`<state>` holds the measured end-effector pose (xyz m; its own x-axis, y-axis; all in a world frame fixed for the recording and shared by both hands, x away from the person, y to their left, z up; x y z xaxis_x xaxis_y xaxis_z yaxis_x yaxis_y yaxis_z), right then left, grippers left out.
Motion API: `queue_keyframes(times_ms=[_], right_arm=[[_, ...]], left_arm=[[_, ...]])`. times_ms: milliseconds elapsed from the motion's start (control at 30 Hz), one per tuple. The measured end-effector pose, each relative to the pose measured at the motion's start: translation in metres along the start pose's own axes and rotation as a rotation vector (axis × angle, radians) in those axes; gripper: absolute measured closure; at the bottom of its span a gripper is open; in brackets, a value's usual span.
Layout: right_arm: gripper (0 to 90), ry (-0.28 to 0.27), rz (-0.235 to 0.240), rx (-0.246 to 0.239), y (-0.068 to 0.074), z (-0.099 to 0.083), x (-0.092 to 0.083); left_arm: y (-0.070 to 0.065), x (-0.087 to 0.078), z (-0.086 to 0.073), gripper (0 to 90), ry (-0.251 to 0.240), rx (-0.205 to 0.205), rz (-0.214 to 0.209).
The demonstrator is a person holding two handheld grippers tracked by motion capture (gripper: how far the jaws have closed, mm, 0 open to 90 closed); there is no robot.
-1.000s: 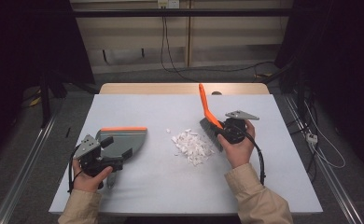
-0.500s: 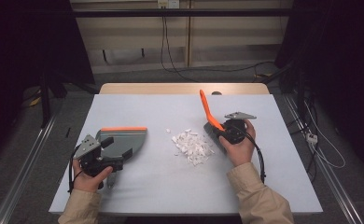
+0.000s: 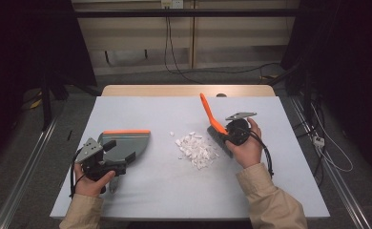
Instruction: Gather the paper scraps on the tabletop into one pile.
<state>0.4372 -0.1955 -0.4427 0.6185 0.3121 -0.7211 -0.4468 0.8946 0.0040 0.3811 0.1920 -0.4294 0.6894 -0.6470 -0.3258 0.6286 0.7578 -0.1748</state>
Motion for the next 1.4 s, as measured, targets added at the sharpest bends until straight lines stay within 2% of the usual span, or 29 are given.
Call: queue_keyframes(times_ms=[33, 67, 100, 133, 167, 233, 267, 367, 500, 567, 633, 700, 767, 800, 867, 900, 933, 967, 1000, 1067, 1100, 1167, 1233, 1267, 1300, 1367, 1400], right_arm=[[71.7, 0.022, 0.001, -0.012, 0.0, 0.0, -0.001], [71.7, 0.028, -0.006, -0.022, -0.001, 0.001, -0.001], [71.7, 0.024, 0.009, -0.017, -0.002, 0.001, -0.001], [71.8, 0.012, 0.036, -0.004, -0.003, 0.001, 0.0], [71.8, 0.002, 0.052, 0.029, -0.005, 0.002, 0.0], [71.8, -0.041, 0.063, 0.009, -0.009, 0.004, 0.0], [71.7, -0.067, 0.069, 0.025, -0.01, 0.006, 0.001], [71.8, -0.146, 0.1, 0.024, -0.018, 0.017, 0.008], [71.7, -0.174, 0.141, -0.013, -0.021, 0.032, 0.029], [71.7, -0.189, 0.156, -0.064, -0.017, 0.041, 0.04], [71.7, -0.179, 0.183, -0.104, -0.013, 0.051, 0.052], [71.7, -0.171, 0.174, -0.194, -0.009, 0.059, 0.062], [71.7, -0.175, 0.166, -0.246, -0.004, 0.068, 0.069], [71.7, -0.176, 0.184, -0.284, -0.001, 0.072, 0.072], [71.7, -0.146, 0.192, -0.325, 0.005, 0.077, 0.08], [71.7, -0.126, 0.193, -0.362, 0.008, 0.076, 0.083], [71.7, -0.13, 0.226, -0.358, 0.012, 0.075, 0.084], [71.6, -0.136, 0.24, -0.369, 0.015, 0.073, 0.084], [71.7, -0.136, 0.242, -0.4, 0.017, 0.071, 0.082], [71.7, -0.133, 0.285, -0.416, 0.021, 0.066, 0.075], [71.7, -0.132, 0.288, -0.432, 0.022, 0.063, 0.072], [71.7, -0.128, 0.325, -0.436, 0.025, 0.056, 0.064], [71.7, -0.125, 0.339, -0.459, 0.028, 0.048, 0.056], [71.7, -0.124, 0.359, -0.457, 0.03, 0.045, 0.052], [71.7, -0.124, 0.359, -0.457, 0.03, 0.045, 0.052], [71.7, -0.136, 0.372, -0.479, 0.034, 0.04, 0.042], [71.7, -0.154, 0.383, -0.47, 0.035, 0.041, 0.038]], left_arm=[[0.0, 0.0, 0.0, 6.1, -0.001, 0.001, 0.0], [0.0, 0.0, 0.0, 6.2, -0.002, 0.001, -0.001], [0.0, 0.0, 0.001, 6.1, -0.002, 0.003, -0.001], [-0.001, -0.001, 0.001, 6.2, -0.004, 0.002, -0.001], [0.0, -0.001, 0.001, 6.1, -0.006, 0.0, -0.001], [0.0, -0.001, 0.001, 6.2, -0.004, 0.0, 0.002], [0.001, 0.0, 0.001, 6.2, -0.004, 0.0, 0.004], [0.0, 0.001, 0.0, 6.1, 0.004, 0.001, 0.008], [0.0, 0.001, 0.0, 6.2, 0.005, 0.002, 0.011], [0.0, 0.001, 0.0, 6.1, 0.005, 0.0, 0.017], [0.001, -0.001, -0.001, 6.1, 0.006, 0.001, 0.025], [0.002, -0.005, -0.001, 6.1, 0.005, -0.004, 0.037], [0.002, -0.009, 0.0, 6.1, -0.005, -0.01, 0.043], [0.002, -0.01, 0.0, 6.2, -0.009, -0.014, 0.048], [0.003, -0.011, -0.001, 6.1, -0.009, -0.016, 0.053], [0.003, -0.012, -0.001, 6.2, -0.004, -0.015, 0.057], [0.004, -0.012, -0.002, 6.2, -0.005, -0.015, 0.059], [0.004, -0.013, -0.002, 6.1, -0.005, -0.016, 0.061], [0.005, -0.014, -0.002, 6.1, -0.004, -0.015, 0.062], [0.005, -0.014, -0.003, 6.2, -0.005, -0.015, 0.062], [0.005, -0.015, -0.003, 6.1, -0.005, -0.016, 0.062], [0.005, -0.015, -0.003, 6.1, -0.007, -0.018, 0.061], [0.004, -0.013, -0.003, 6.1, -0.004, -0.015, 0.059], [0.003, -0.013, -0.003, 6.2, -0.001, -0.011, 0.055], [0.003, -0.013, -0.003, 6.2, -0.001, -0.011, 0.055], [0.002, -0.013, -0.003, 6.2, 0.0, -0.008, 0.056], [0.002, -0.012, -0.003, 6.1, 0.0, -0.007, 0.053]])
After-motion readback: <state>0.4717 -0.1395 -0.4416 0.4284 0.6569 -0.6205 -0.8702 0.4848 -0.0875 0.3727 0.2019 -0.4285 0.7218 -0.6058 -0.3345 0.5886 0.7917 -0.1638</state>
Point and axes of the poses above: each handheld gripper's, and its own axes: x roughly forward along the jaws, z roughly out of its top, y roughly to its left, the point moved 5 cm from there along x, roughly forward along the jaws, and after that the axes turned 1 degree about -x, right-handed, at the moved point
